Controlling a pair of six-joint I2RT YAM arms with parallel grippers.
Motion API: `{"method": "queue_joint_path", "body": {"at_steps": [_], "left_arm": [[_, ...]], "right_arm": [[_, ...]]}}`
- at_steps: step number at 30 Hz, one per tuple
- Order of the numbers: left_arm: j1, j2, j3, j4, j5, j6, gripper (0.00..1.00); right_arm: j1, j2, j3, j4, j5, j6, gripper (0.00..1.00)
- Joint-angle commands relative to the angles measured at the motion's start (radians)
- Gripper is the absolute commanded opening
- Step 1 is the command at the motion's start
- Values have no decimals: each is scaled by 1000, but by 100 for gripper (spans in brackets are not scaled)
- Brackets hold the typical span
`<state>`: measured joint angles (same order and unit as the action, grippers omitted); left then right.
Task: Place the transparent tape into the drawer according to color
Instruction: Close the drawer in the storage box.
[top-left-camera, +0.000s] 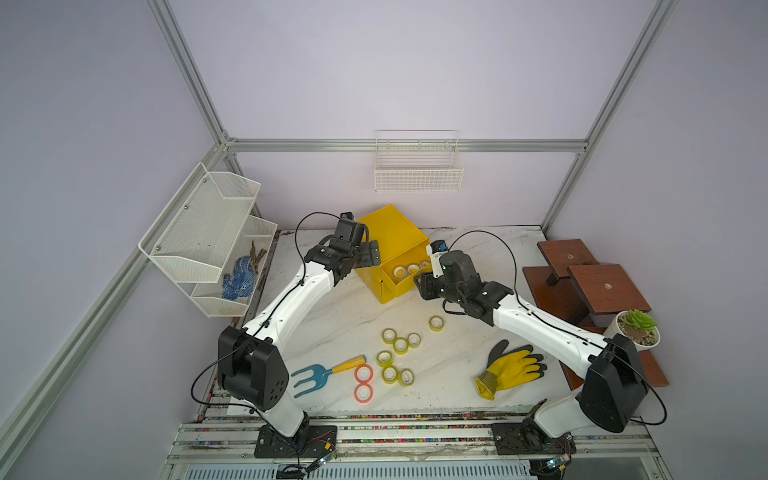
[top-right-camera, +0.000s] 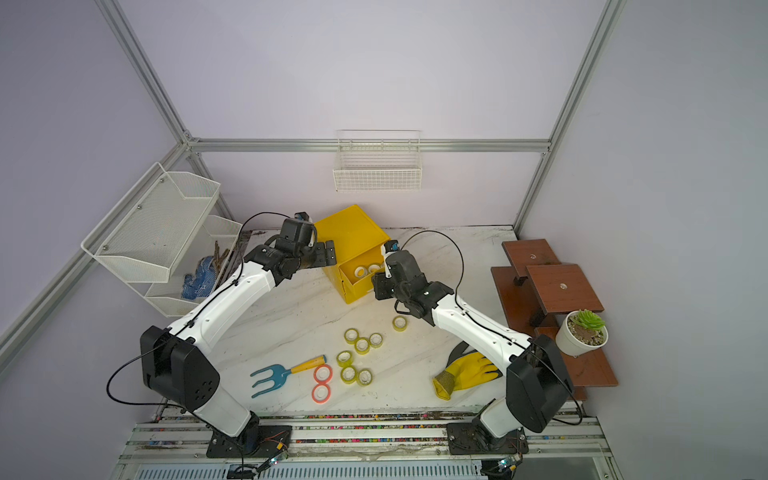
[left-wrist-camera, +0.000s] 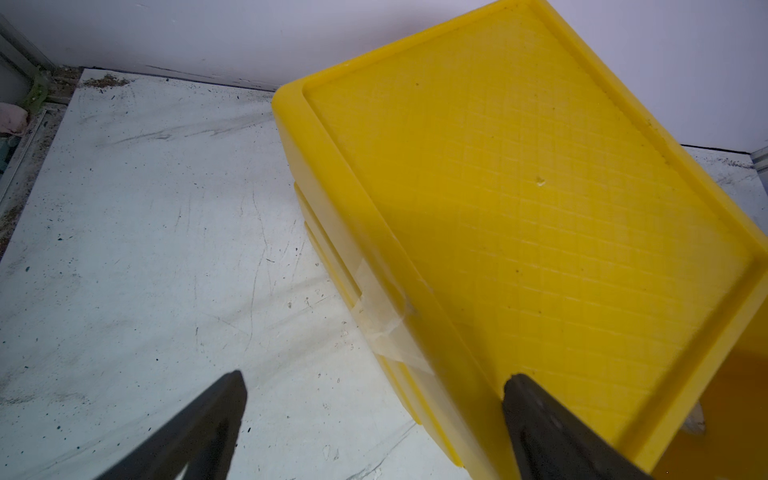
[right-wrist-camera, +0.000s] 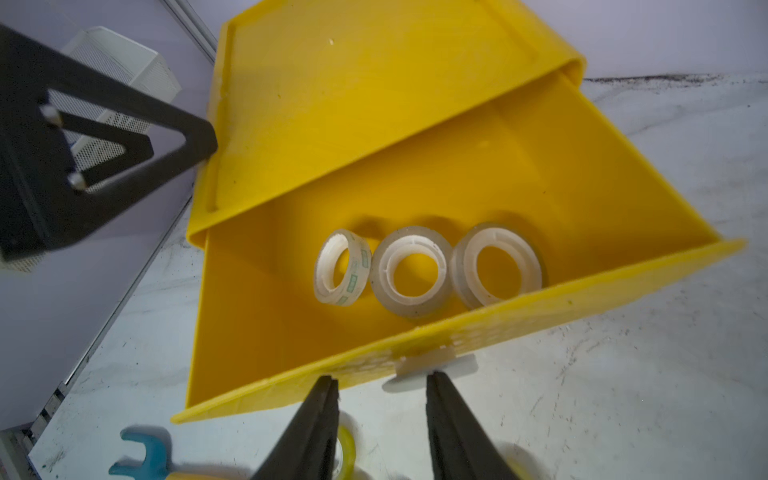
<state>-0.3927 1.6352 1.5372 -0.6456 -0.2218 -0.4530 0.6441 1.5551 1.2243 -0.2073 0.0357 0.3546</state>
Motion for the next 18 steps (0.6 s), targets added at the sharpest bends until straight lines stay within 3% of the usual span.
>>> {"method": "queue_joint_path", "body": {"at_steps": [1, 15, 18], "left_arm": [[12, 20, -9, -8, 1, 8, 100], [12, 43, -16, -8, 14, 10, 100], [12, 45, -20, -8, 18, 10, 100]], "right_arm": [[-6, 64, 52, 112, 3, -4, 40], [-10, 240, 96, 376, -15, 49, 40], [-10, 238, 73, 407, -17, 65, 44]]}}
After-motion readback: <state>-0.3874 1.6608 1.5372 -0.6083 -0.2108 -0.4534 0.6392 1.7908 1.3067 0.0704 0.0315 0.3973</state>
